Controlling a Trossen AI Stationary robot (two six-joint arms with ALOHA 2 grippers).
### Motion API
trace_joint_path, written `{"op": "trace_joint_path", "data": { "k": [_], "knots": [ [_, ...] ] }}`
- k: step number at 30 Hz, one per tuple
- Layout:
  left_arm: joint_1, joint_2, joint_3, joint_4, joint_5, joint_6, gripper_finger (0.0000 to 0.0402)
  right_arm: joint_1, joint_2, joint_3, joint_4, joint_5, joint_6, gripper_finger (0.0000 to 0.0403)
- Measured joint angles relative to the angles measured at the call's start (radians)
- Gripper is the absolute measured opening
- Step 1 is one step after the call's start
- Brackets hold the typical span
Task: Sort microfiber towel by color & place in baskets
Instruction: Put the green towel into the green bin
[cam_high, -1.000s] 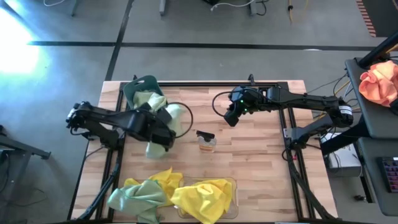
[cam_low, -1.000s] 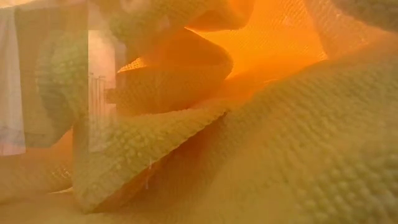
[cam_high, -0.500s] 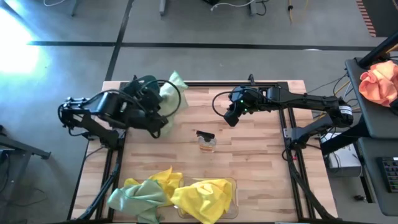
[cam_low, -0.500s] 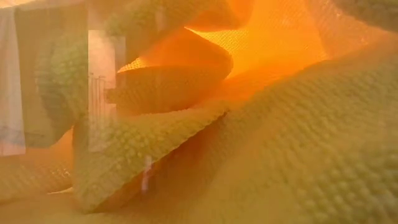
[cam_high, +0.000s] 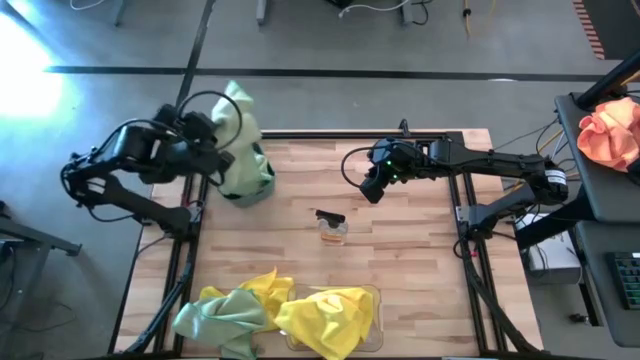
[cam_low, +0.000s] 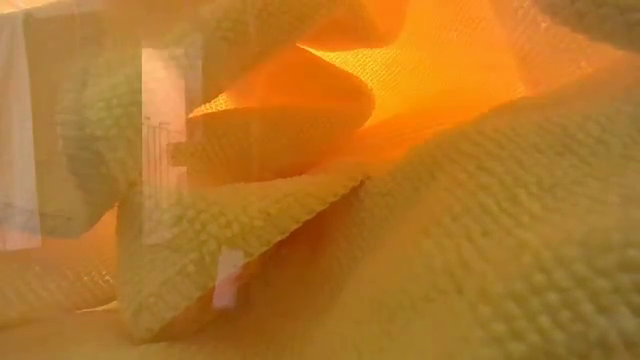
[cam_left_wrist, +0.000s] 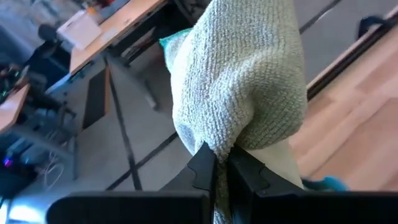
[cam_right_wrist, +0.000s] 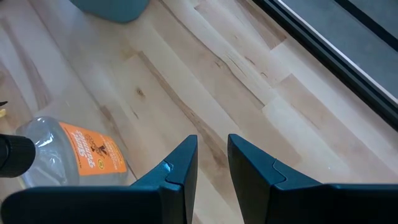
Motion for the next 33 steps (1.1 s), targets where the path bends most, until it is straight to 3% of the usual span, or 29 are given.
{"op": "trace_joint_path", "data": {
  "k": [9,13,17,28,33],
  "knots": [
    [0.070,-0.145,-0.320,0.003,0.137,-0.103,0.0004,0.000,0.000,0.000,0.003,0.008,0.055,0.0082],
    [0.070,-0.173,-0.471,0.058,0.241,-0.149,0.0006,0.000,0.000,0.000,0.013,0.009,0.060,0.0082],
    [0.069,-0.180,-0.568,0.143,0.271,-0.148,0.0009,0.000,0.000,0.000,0.044,0.009,0.061,0.0082],
    [0.070,-0.181,-0.565,0.158,0.269,-0.107,0.0099,0.000,0.000,0.000,0.065,0.008,0.062,0.0082],
    [0.071,-0.185,-0.495,0.153,0.200,-0.035,0.0141,0.000,0.000,0.000,0.069,0.008,0.071,0.0082]
  ]
}}
